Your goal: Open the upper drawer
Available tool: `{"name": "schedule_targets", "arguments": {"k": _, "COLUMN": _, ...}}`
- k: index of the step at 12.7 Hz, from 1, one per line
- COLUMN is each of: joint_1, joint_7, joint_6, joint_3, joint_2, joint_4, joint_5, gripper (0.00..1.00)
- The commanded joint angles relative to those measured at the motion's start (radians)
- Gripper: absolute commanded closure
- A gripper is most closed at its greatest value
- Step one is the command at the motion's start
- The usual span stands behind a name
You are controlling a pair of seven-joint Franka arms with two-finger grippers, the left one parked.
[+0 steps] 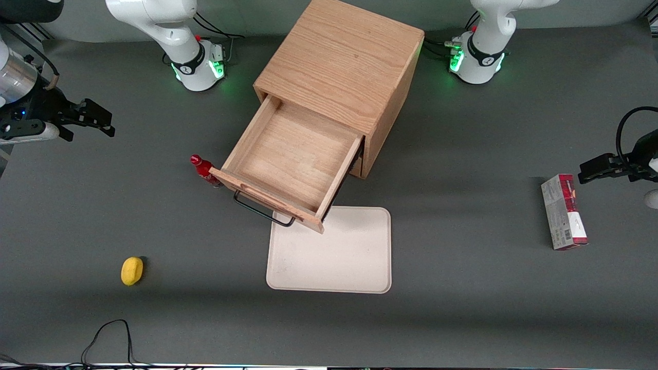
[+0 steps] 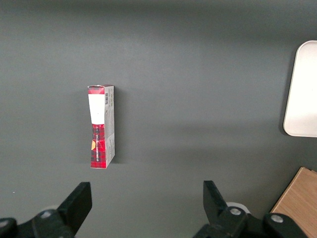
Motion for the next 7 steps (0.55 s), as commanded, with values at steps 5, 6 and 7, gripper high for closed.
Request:
{"name": "schedule_targets", "arguments": {"k": 5, "joint_1": 0.004, "joint_7": 0.177, "joint_6": -0.068, "joint_3": 0.064, "joint_2": 0.030, "joint_4": 0.062, "joint_5": 0.040, "gripper": 0.00}}
{"name": "schedule_targets", "arguments": {"k": 6, "joint_1": 0.002, "joint_7": 0.178, "joint_6": -0.069, "joint_3": 0.064, "joint_2": 0.031, "joint_4": 0.068, "joint_5": 0.041, "gripper": 0.00}}
{"name": "schedule_targets", "arguments": {"k": 7, "joint_1": 0.002, "joint_7": 0.180, "joint_6": -0.073, "joint_3": 0.064, "joint_2": 0.040, "joint_4": 0.077, "joint_5": 0.043, "gripper": 0.00}}
